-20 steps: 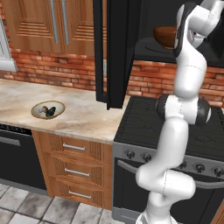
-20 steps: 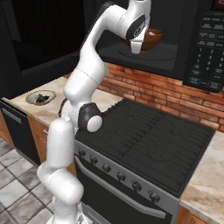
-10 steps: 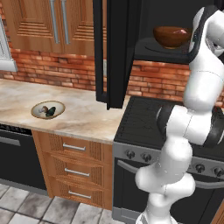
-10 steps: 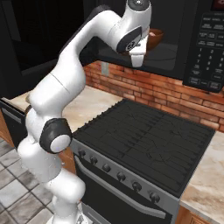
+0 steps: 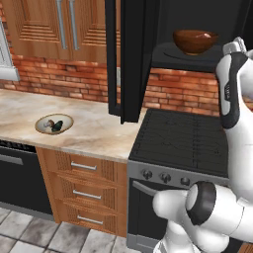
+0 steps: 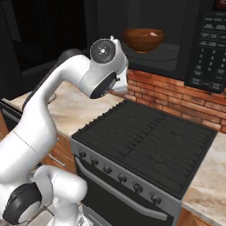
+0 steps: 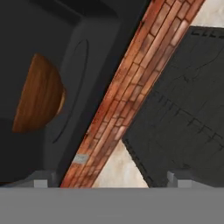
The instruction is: Place the bowl containing the steak and bell pepper in the microwave. Close the microwave door and press the start button to microwave the meal.
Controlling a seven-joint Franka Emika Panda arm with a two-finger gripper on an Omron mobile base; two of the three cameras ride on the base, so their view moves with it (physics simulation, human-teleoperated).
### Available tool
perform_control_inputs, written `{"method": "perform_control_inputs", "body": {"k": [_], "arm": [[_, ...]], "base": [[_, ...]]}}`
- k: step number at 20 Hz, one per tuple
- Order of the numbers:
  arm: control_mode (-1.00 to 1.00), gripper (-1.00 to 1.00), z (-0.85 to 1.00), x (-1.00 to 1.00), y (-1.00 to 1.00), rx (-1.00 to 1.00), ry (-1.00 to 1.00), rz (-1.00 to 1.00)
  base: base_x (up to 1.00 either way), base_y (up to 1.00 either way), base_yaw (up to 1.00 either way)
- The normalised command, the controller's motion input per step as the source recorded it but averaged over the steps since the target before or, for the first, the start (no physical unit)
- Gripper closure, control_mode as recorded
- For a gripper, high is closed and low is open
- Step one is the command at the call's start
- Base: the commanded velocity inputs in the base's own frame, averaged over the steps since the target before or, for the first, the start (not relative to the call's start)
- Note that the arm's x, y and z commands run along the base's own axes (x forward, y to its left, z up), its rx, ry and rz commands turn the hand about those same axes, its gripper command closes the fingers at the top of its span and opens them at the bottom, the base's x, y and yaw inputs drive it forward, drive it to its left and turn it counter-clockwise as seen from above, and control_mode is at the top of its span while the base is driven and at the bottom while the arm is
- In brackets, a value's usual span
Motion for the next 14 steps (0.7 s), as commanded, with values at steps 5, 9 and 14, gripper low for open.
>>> {"method": "perform_control_inputs", "body": {"k": [5,9,14], "arm": [[-1.0,-1.0,0.15,-1.0,0.0,-0.33,0.01,0.26],[-1.0,-1.0,0.2,-1.0,0.0,-0.46,0.1,0.35],[-1.0,-1.0,0.31,-1.0,0.13,-0.58,0.23,0.33]], "base": [[0.0,0.0,0.0],[0.0,0.0,0.0],[0.0,0.0,0.0]]}}
